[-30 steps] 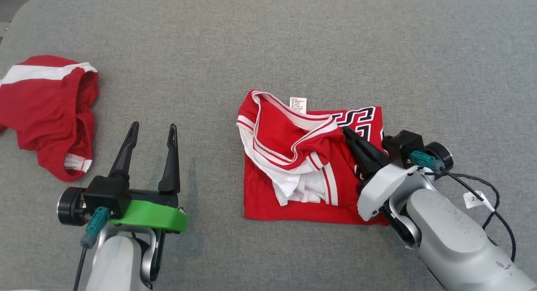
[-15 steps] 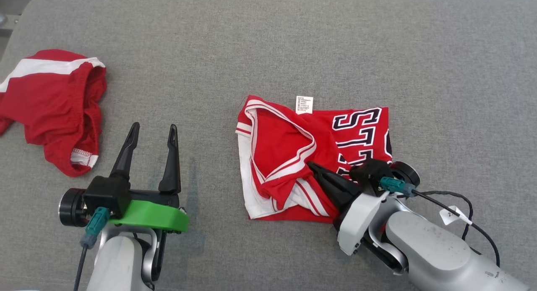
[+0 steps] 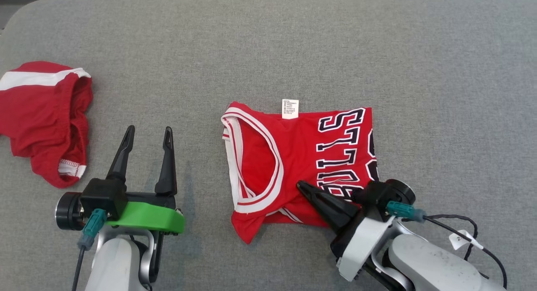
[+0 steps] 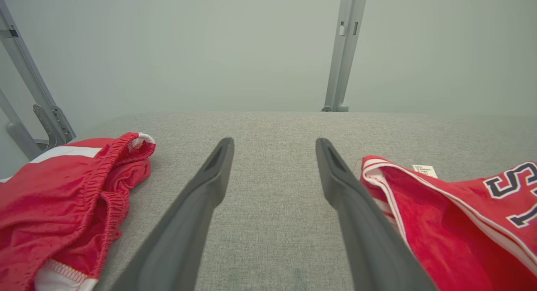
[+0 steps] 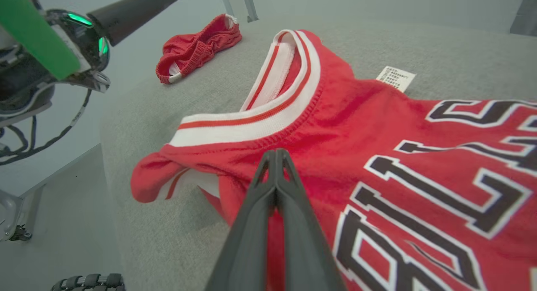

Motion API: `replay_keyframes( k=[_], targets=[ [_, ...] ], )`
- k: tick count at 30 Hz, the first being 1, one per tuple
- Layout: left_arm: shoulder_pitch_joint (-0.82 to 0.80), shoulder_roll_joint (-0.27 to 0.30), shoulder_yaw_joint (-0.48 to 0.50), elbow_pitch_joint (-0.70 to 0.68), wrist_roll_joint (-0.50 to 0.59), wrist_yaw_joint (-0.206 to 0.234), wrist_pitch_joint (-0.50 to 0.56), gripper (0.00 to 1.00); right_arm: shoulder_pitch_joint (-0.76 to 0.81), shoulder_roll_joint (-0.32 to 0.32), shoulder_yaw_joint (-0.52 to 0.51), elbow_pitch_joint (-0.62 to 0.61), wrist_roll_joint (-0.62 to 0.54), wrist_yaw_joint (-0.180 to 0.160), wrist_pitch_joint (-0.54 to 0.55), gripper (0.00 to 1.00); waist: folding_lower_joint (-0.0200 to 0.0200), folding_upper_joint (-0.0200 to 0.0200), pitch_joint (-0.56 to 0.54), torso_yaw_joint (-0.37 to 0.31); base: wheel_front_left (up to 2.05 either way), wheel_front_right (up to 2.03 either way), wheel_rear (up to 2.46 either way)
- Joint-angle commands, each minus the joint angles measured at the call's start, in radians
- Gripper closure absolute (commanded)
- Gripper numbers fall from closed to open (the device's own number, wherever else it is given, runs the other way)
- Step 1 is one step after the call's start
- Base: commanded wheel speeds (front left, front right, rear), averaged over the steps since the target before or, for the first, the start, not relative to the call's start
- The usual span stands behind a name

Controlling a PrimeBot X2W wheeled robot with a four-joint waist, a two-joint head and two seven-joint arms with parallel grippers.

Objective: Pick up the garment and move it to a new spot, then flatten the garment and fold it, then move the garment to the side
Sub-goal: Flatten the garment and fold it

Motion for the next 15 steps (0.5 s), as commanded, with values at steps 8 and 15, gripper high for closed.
replay_keyframes(
  k=[8,15],
  targets=[
    [0.032,0.008,0.024,0.008,0.007,0.01,-0.002,0.0,0.139,0.02,-0.361,-0.081,-0.06,0.0,-0.008,1.0,0.0,0.0,-0.042,-0.039,0.0,0.0,0.0],
    [0.037,0.016,0.04,-0.001,0.013,0.025,-0.002,0.0,0.223,0.067,-0.652,-0.106,-0.141,0.0,-0.009,1.0,0.0,0.0,-0.066,-0.055,0.0,0.0,0.0]
  ],
)
